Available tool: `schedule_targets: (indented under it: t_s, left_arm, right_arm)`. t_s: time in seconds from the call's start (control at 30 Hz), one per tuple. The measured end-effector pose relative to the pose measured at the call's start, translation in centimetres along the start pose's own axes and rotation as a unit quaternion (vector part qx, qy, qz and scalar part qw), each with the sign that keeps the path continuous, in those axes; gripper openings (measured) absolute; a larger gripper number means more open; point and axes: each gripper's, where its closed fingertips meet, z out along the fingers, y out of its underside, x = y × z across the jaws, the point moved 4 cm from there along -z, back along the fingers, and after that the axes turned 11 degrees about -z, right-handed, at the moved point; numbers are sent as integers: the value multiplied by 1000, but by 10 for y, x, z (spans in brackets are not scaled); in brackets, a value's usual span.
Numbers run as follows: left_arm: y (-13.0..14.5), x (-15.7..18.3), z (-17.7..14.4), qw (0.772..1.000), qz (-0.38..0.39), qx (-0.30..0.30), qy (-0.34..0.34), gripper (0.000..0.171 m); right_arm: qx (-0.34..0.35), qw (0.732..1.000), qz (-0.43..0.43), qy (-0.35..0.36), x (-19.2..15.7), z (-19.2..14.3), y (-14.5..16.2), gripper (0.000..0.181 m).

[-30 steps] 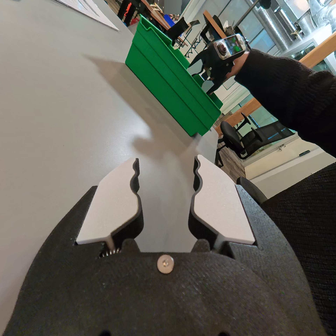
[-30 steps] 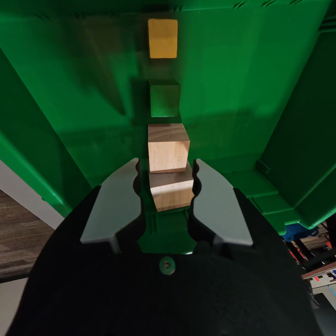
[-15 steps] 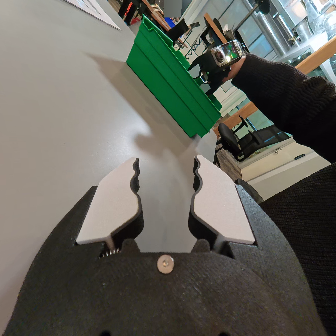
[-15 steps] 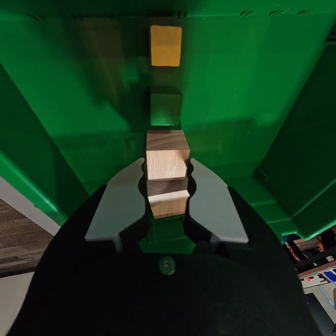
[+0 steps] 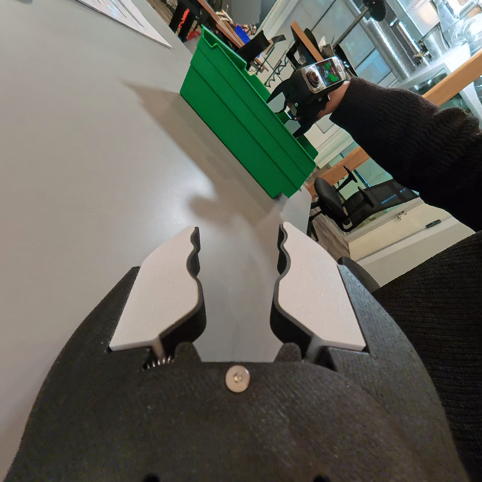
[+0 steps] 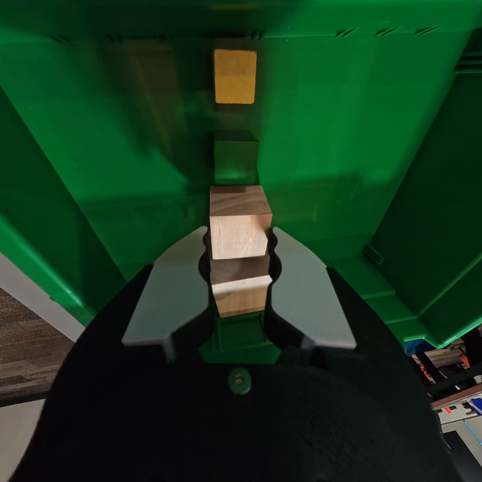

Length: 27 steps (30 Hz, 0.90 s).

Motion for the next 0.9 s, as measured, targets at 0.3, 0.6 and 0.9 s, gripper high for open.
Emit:
schedule_targets:
  t_s: [0.3, 0.6, 0.9]
  left_arm:
    - [0, 2, 1, 1000, 10, -1, -1, 58]
    - [-2, 7, 0, 1000, 19, 7, 2, 58]
    - [-5, 21, -5, 999, 41, 12, 7, 58]
  right_arm:
    - [-8, 1000, 7, -11, -3, 1, 3, 48]
    - [8, 999, 35, 19, -4, -18, 7, 51]
    - [76, 982, 101, 139, -8, -69, -14, 47]
